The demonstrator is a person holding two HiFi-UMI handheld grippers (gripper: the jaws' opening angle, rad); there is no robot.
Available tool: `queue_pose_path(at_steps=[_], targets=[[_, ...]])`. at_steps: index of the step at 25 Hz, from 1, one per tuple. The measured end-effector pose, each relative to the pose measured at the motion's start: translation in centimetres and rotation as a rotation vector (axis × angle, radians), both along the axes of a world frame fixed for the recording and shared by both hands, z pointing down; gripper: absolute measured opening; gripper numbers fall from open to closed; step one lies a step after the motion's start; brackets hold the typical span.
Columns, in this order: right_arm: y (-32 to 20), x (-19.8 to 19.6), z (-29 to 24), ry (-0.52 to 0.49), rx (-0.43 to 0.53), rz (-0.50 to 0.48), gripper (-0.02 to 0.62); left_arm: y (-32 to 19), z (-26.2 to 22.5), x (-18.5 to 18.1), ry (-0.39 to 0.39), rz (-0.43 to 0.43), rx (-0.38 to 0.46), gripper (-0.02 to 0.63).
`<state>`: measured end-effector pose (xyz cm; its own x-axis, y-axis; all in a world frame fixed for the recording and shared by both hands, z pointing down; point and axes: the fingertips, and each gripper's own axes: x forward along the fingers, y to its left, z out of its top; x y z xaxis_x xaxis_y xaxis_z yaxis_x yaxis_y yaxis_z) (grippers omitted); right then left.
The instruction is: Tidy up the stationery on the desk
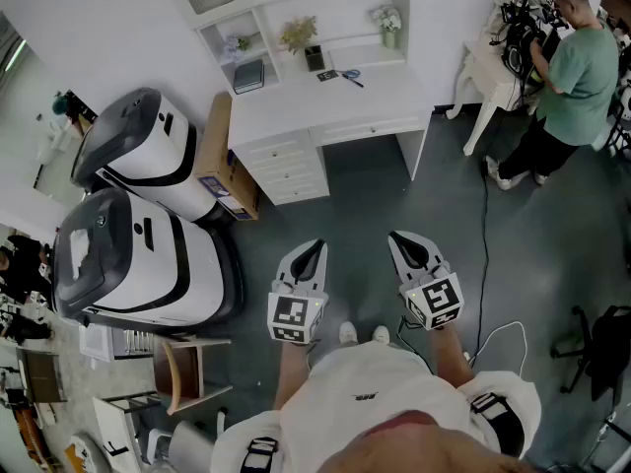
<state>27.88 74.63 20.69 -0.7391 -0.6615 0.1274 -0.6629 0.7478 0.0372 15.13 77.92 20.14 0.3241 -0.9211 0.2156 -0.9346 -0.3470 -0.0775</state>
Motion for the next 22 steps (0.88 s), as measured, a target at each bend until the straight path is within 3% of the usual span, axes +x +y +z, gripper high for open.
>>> queue_pose_path(at_steps=[11, 22], targets=[[-2.0, -6.7, 1.6, 0.035, -0.04, 0.082, -0.003, -2.2, 1.1, -6.6, 0.035, 0.046, 0.012, 0.0], [-3.6, -11.5, 1.9, 0.041, -0.037, 0.099, -0.003, -4.4, 1.3, -11.8, 0.046, 0.047, 0.031, 0.0]])
